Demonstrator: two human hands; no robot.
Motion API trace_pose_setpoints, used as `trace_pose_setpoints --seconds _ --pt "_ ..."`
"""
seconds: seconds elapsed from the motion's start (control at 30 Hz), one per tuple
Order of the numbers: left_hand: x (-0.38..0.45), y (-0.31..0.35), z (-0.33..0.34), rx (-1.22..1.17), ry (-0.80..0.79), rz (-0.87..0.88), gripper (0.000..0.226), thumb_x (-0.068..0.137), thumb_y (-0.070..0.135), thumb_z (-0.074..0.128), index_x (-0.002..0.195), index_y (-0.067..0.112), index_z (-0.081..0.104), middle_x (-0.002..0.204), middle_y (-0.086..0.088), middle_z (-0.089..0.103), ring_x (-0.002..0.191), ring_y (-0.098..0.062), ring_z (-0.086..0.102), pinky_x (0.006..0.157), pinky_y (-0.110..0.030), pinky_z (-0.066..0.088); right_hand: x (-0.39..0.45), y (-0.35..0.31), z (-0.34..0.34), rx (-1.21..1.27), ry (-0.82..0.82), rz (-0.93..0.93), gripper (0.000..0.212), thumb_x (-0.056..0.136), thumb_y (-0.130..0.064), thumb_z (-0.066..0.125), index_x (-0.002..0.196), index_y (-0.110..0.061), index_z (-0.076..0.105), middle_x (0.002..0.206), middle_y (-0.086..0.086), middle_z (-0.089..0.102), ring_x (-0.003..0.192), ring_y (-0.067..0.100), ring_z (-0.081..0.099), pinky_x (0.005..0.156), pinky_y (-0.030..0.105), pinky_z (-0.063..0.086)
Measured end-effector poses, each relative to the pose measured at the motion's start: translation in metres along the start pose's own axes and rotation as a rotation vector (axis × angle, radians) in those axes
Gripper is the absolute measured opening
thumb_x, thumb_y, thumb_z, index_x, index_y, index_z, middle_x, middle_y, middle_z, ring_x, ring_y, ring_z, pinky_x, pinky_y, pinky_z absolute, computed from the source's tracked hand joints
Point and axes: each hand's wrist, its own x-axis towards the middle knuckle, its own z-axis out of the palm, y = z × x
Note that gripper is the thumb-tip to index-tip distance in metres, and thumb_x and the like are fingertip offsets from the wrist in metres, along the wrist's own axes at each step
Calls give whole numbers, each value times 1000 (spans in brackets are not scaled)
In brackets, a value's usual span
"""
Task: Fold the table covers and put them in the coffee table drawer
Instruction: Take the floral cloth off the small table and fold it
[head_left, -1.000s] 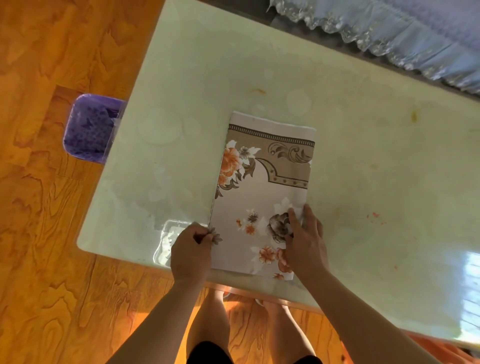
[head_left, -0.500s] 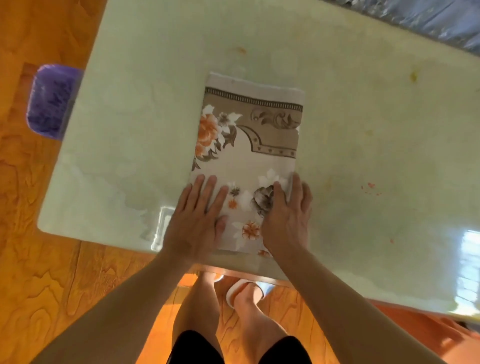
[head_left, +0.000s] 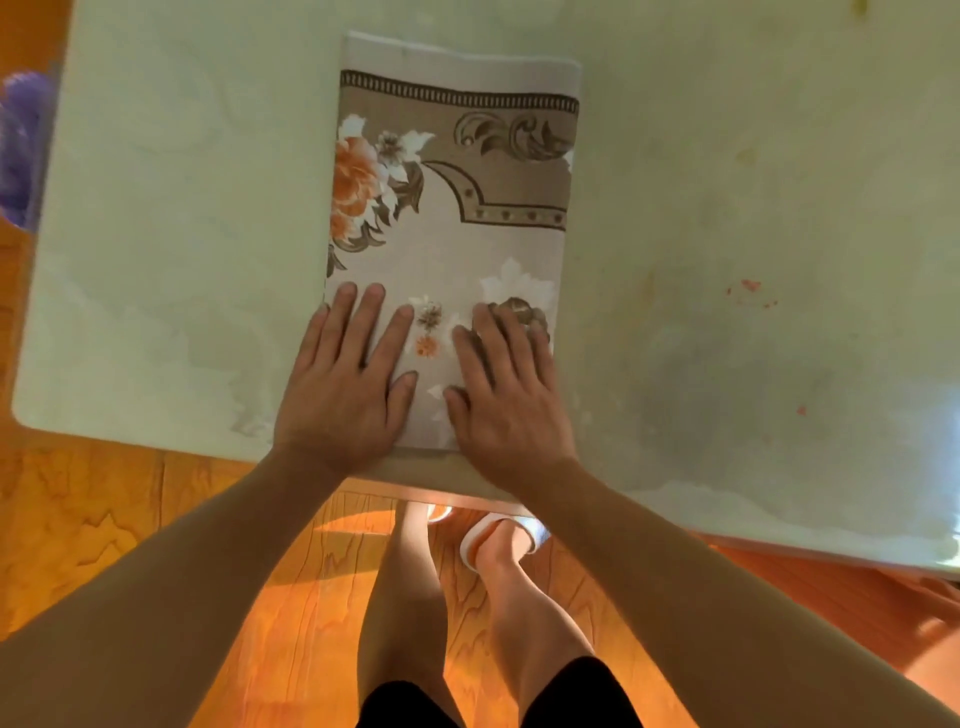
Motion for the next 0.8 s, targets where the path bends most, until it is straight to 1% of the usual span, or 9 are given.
trace_pose_setpoints --seconds 0.1,0.27,0.33,0.47,0.57,0.63,0.67,0.73,0.8 --pt "1 1 -2 -4 -18 10 64 104 44 31 160 12 26 167 -19 16 156 -37 7 124 -55 15 -8 22 -2 -17 -33 45 67 104 -55 28 159 -18 24 168 8 11 156 25 0 124 53 10" --pt "-1 11 -10 88 -79 -21 62 106 41 30 159 9 26 165 -22 19 154 -41 11 123 -58 16 -6 21 -5 -44 -99 42 68 105 -57 20 161 -19 15 169 7 0 155 25 -9 124 54 8" --pt "1 19 -17 93 -49 -43 58 106 36 35 157 7 32 162 -24 27 152 -44 17 122 -58 17 -7 23 -6 -73 -108 29 69 105 -57 19 161 -18 12 169 8 -2 155 27 -10 124 54 8" --pt "22 40 -20 -68 42 93 50 103 22 40 149 4 44 158 -22 36 151 -39 25 123 -55 19 -7 24 -6 -71 -102 9 68 105 -57 16 161 -18 11 169 8 -3 155 28 -8 123 55 10" --pt "30 47 -6 -88 -10 152 54 106 30 37 152 3 38 158 -22 36 152 -36 24 124 -52 21 -7 24 -6 -51 -90 1 64 107 -52 19 161 -19 12 169 8 -1 155 26 -8 124 55 9" --pt "28 46 1 -48 -31 151 62 106 42 36 153 2 37 159 -23 34 152 -38 24 123 -54 22 -6 28 -13 -31 -36 -11 58 106 -44 26 159 -19 24 168 7 13 156 25 3 124 55 8" --pt "28 46 1 -44 -31 152 66 105 48 37 153 3 38 160 -23 33 152 -38 23 123 -55 22 -3 30 -18 -11 11 -10 54 104 -38 33 155 -19 35 164 7 25 154 25 15 124 54 8" --pt "28 47 -1 -46 -26 165 73 102 57 40 155 7 37 160 -23 32 152 -39 22 122 -56 23 6 34 -26 51 134 11 42 98 -26 46 138 -15 55 144 7 49 137 26 41 124 53 11" --pt "27 48 -2 -44 -33 178 80 97 65 44 155 10 38 160 -24 32 152 -41 22 121 -57 23 16 32 -24 68 199 14 34 94 -20 52 126 -12 61 128 9 56 124 29 49 123 51 14"
